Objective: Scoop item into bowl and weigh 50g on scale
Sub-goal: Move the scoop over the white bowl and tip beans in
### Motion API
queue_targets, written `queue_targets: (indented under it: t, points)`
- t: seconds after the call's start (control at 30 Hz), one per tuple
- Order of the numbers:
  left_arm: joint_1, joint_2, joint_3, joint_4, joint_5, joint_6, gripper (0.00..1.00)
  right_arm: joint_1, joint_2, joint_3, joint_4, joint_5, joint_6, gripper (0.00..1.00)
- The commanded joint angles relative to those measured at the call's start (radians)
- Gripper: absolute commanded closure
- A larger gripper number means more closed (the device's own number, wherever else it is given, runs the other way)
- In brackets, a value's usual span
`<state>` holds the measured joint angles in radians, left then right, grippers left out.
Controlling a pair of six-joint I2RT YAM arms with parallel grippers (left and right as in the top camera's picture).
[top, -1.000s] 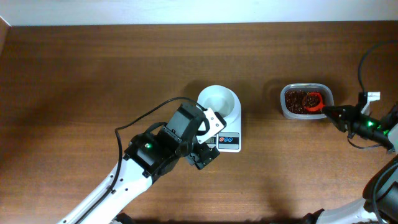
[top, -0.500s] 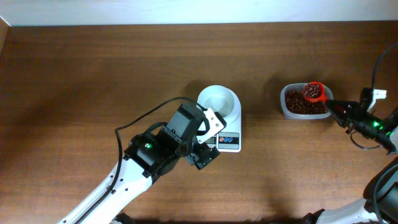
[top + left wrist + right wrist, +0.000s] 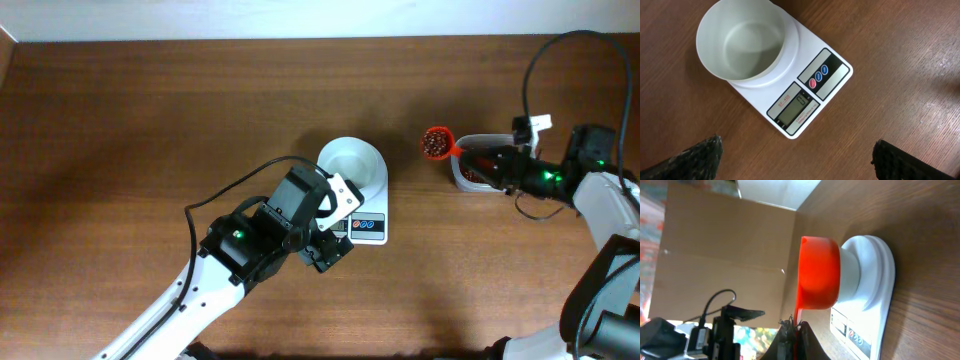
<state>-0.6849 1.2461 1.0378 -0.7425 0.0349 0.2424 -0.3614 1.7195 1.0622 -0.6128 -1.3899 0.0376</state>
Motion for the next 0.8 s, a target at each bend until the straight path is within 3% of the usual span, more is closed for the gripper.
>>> queue_targets:
  t: [0.0,0.2,0.4,0.77]
  points:
    - [0.005,-0.012,-0.003,0.002,0.014,-0.014,0.01,0.073,-0.023,0.004,0.053,-0.013,0.082,0.96]
    - [0.005,-0.012,-0.003,0.002,0.014,-0.014,0.01,0.236,-0.023,0.004,0.231,0.055,0.249,0.96]
    - [0.005,-0.012,-0.003,0.0,0.015,-0.014,0.01,0.362,-0.023,0.004,0.282,0.152,0.286,0.96]
    - [0.005,-0.012,-0.003,0.0,0.014,-0.033,0.01,0.364,-0.023,0.004,0.319,0.193,0.269,0.96]
